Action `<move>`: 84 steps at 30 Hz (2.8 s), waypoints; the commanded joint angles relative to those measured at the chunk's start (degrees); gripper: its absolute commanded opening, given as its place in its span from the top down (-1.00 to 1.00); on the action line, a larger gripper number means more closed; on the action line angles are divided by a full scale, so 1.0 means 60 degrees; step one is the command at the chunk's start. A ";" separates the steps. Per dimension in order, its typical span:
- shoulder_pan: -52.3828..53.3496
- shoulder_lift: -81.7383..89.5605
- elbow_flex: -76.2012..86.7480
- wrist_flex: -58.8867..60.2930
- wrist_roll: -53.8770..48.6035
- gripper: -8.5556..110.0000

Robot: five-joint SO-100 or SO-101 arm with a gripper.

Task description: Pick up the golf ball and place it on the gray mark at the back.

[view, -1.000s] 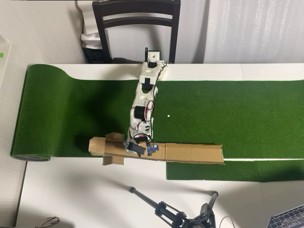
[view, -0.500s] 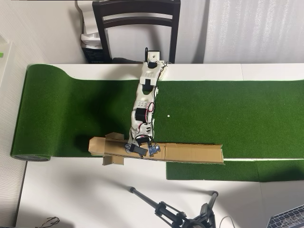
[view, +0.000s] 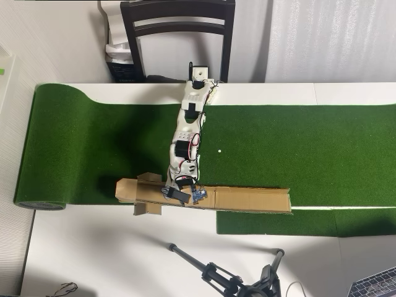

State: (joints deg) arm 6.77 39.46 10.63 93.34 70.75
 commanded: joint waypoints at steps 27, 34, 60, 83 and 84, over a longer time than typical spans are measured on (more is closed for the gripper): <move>0.0190 -0.0352 -0.1157 -0.0894 -0.0044 0.50; 0.0190 -0.0352 -0.1157 -0.0879 -0.0044 0.50; 0.0234 0.1479 -0.3472 0.0498 -0.1597 0.04; 0.0498 0.5552 -0.1743 0.0557 -0.2271 0.04; 0.0469 0.5742 -0.1743 0.0557 -0.2285 0.04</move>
State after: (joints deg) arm 9.14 63.02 0.62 95.01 56.95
